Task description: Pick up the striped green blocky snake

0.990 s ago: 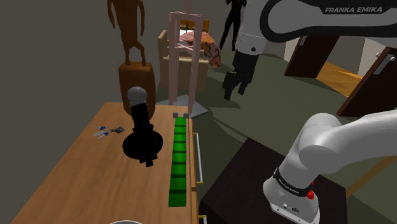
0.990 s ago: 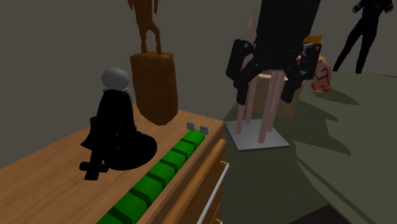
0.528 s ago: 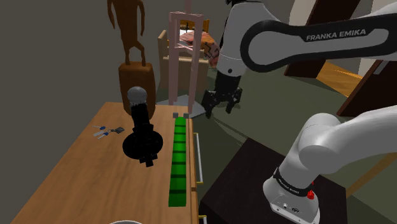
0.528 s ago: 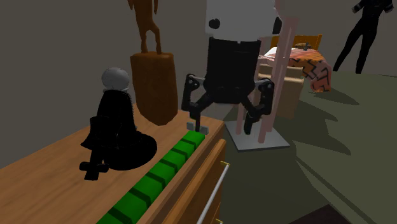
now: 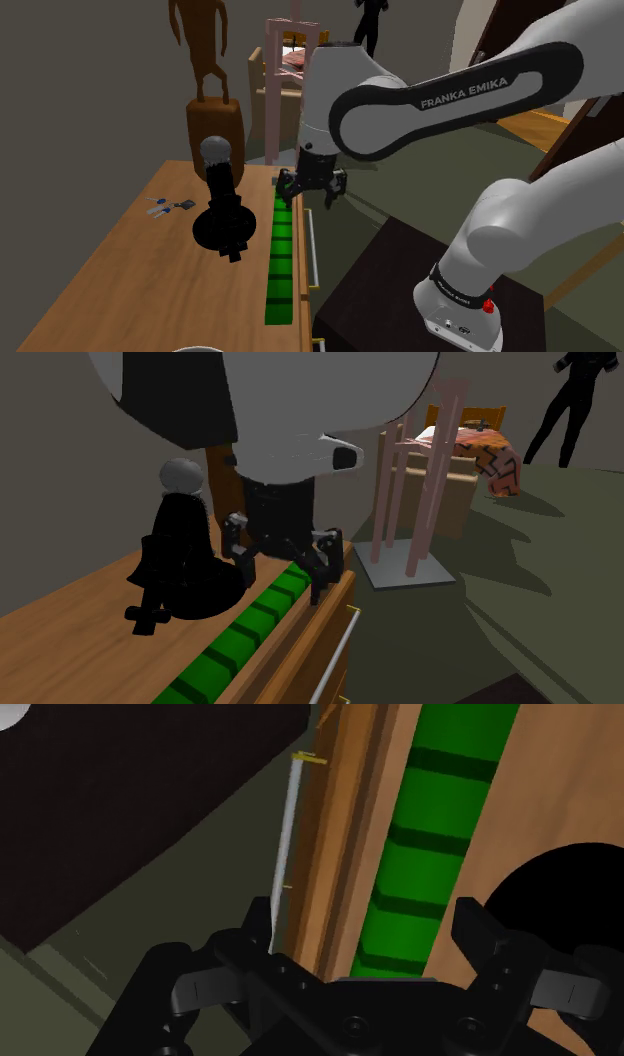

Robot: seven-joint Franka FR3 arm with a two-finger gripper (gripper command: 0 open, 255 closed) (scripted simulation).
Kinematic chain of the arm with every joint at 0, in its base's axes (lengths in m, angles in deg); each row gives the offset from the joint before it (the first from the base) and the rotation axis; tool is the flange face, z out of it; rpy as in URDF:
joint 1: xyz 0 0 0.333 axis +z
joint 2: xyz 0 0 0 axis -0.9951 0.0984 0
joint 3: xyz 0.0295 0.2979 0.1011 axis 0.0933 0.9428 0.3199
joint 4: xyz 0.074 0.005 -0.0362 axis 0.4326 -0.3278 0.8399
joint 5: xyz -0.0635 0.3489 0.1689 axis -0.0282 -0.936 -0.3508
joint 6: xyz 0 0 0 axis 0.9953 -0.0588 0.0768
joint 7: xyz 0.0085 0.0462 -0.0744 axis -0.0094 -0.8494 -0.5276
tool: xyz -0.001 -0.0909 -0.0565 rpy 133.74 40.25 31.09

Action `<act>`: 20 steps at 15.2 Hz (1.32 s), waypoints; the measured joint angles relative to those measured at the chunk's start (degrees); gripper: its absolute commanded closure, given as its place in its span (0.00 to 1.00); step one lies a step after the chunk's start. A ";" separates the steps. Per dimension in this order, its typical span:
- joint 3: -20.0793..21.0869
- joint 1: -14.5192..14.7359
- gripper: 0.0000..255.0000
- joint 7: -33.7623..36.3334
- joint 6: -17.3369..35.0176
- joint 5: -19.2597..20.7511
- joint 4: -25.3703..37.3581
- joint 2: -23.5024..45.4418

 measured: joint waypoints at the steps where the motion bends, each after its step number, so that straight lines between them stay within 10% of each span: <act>1: 1.92 -0.70 0.00 3.06 1.56 0.08 0.83 2.15; 13: 11.48 -6.01 0.00 18.80 14.73 5.23 2.64 17.10; 14: 11.59 -6.04 1.00 18.93 15.06 5.34 2.53 17.32; 20: 11.69 -6.08 1.00 19.06 15.35 5.46 2.47 17.47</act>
